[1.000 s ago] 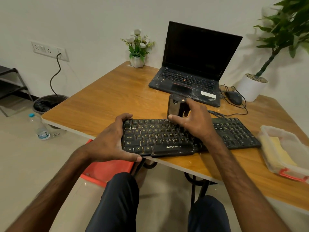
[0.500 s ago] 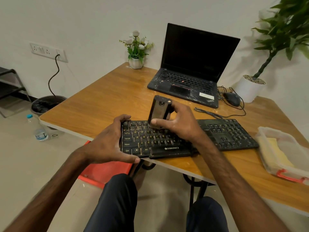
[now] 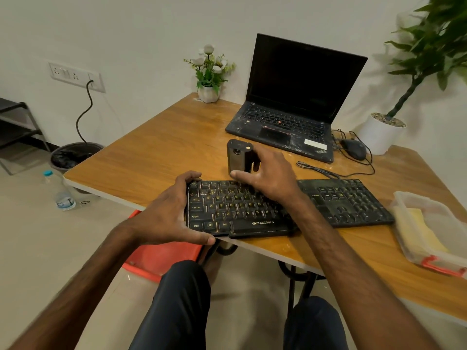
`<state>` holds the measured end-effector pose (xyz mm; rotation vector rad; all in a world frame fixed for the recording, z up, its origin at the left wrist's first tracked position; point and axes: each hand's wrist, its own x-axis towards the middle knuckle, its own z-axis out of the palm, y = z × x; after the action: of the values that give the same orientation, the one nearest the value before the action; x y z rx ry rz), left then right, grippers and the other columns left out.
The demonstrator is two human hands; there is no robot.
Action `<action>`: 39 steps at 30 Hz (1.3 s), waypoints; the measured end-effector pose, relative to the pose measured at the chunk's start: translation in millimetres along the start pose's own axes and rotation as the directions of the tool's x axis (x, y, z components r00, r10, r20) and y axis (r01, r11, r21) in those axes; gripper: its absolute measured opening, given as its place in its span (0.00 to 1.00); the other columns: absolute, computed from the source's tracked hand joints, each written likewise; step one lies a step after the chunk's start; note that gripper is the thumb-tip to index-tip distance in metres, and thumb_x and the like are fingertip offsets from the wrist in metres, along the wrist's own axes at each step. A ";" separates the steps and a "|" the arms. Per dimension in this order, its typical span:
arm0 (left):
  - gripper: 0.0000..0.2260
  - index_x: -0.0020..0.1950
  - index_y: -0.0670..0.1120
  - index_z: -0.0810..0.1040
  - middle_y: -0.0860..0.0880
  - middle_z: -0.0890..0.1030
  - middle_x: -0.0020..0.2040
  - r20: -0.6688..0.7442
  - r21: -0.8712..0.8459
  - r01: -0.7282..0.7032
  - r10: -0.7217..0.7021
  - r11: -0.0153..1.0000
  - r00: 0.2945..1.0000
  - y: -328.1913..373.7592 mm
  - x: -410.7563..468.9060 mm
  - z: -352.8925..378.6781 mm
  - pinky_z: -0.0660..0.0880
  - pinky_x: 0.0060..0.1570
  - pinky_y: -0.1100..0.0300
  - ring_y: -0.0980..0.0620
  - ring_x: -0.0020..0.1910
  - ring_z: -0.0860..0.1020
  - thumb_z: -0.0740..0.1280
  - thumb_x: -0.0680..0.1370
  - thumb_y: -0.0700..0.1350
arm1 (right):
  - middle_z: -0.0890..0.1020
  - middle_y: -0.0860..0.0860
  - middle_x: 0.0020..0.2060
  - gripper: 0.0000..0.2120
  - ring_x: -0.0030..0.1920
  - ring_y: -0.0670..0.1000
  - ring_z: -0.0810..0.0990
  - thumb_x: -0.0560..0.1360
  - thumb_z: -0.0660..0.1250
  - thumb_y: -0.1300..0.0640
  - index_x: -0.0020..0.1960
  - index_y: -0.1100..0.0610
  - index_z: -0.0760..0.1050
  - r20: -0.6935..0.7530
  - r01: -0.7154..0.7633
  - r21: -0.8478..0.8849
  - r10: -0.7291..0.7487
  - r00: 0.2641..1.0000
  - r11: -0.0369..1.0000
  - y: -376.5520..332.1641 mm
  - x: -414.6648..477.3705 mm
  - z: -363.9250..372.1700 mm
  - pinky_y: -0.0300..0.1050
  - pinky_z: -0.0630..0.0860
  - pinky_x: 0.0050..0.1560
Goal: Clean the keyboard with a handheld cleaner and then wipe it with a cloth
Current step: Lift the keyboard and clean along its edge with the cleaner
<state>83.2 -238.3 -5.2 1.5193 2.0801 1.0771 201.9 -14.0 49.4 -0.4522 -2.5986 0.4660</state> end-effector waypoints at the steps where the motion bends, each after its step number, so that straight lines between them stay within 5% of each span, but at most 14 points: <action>1: 0.56 0.73 0.64 0.49 0.63 0.65 0.67 -0.001 0.002 0.005 -0.005 1.000 1.000 -0.5 0.0 0.2 0.70 0.69 0.57 0.63 0.67 0.69 0.80 0.55 0.68 | 0.81 0.46 0.50 0.27 0.46 0.46 0.77 0.68 0.75 0.40 0.61 0.53 0.75 -0.021 -0.011 0.000 0.011 1.000 1.000 0.3 1.9 -1.2 0.52 0.78 0.48; 5: 0.57 0.75 0.63 0.49 0.63 0.66 0.67 0.008 0.002 0.007 -0.007 1.000 1.000 -3.3 -0.1 0.0 0.71 0.68 0.59 0.64 0.66 0.69 0.82 0.56 0.66 | 0.81 0.42 0.47 0.26 0.46 0.42 0.78 0.67 0.77 0.41 0.60 0.51 0.76 0.068 0.055 0.267 -0.076 0.995 0.962 -12.8 -5.5 4.5 0.45 0.78 0.47; 10: 0.58 0.75 0.61 0.49 0.62 0.67 0.68 0.008 -0.022 0.000 0.001 1.000 1.000 -1.7 0.6 0.6 0.71 0.69 0.59 0.63 0.67 0.70 0.82 0.56 0.67 | 0.81 0.46 0.49 0.27 0.45 0.46 0.78 0.68 0.73 0.37 0.60 0.51 0.75 -0.008 0.017 0.011 -0.017 1.000 1.000 -11.4 6.8 11.7 0.54 0.79 0.46; 14: 0.58 0.75 0.60 0.49 0.63 0.67 0.66 0.009 -0.025 -0.006 0.006 1.000 1.000 -1.4 0.7 0.8 0.70 0.66 0.66 0.66 0.65 0.70 0.83 0.57 0.63 | 0.81 0.44 0.48 0.27 0.46 0.44 0.79 0.67 0.77 0.40 0.60 0.51 0.77 0.028 0.046 0.264 -0.055 0.998 0.964 -19.1 2.6 10.1 0.48 0.79 0.48; 20: 0.58 0.76 0.59 0.48 0.64 0.66 0.66 0.002 -0.013 -0.005 0.005 1.000 1.000 -0.9 -0.1 0.3 0.67 0.63 0.73 0.66 0.65 0.69 0.82 0.57 0.66 | 0.81 0.45 0.49 0.25 0.47 0.48 0.79 0.68 0.75 0.39 0.58 0.51 0.75 -0.025 0.017 -0.018 -0.018 1.000 1.000 -8.2 10.9 15.5 0.49 0.78 0.46; 25: 0.59 0.77 0.57 0.48 0.63 0.68 0.66 0.004 -0.011 -0.008 0.008 1.000 1.000 -0.7 0.6 0.6 0.71 0.65 0.64 0.65 0.65 0.70 0.80 0.56 0.68 | 0.81 0.41 0.47 0.27 0.46 0.40 0.78 0.67 0.78 0.45 0.62 0.52 0.77 0.089 0.077 0.352 -0.115 0.989 0.933 -17.5 -3.2 14.5 0.38 0.76 0.46; 31: 0.59 0.76 0.59 0.48 0.62 0.67 0.67 0.007 -0.027 0.003 -0.003 1.000 1.000 -0.5 -0.1 0.1 0.70 0.68 0.63 0.64 0.66 0.70 0.82 0.57 0.65 | 0.81 0.46 0.47 0.25 0.43 0.46 0.76 0.68 0.73 0.37 0.57 0.52 0.75 0.002 0.067 -0.013 -0.067 0.998 0.998 -18.3 17.3 21.0 0.51 0.78 0.44; 35: 0.57 0.76 0.58 0.49 0.63 0.69 0.66 -0.003 -0.035 -0.019 0.018 0.999 1.000 0.6 -0.1 0.4 0.72 0.66 0.61 0.65 0.66 0.71 0.84 0.58 0.62 | 0.81 0.45 0.43 0.28 0.40 0.48 0.78 0.66 0.76 0.39 0.62 0.50 0.76 0.071 0.099 0.311 -0.127 0.989 0.945 -28.9 7.1 18.3 0.54 0.79 0.42; 39: 0.61 0.77 0.59 0.45 0.71 0.62 0.69 0.001 -0.072 -0.014 0.014 0.997 1.000 -0.2 0.7 1.2 0.68 0.70 0.64 0.69 0.69 0.67 0.82 0.56 0.66 | 0.82 0.45 0.48 0.27 0.44 0.47 0.78 0.68 0.74 0.38 0.61 0.52 0.75 0.050 0.106 0.082 -0.110 0.993 0.991 -25.8 10.9 24.4 0.51 0.78 0.44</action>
<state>83.5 -237.3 -6.0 1.5016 2.0098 1.1433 174.8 -38.6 43.2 -0.2744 -2.6301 0.5493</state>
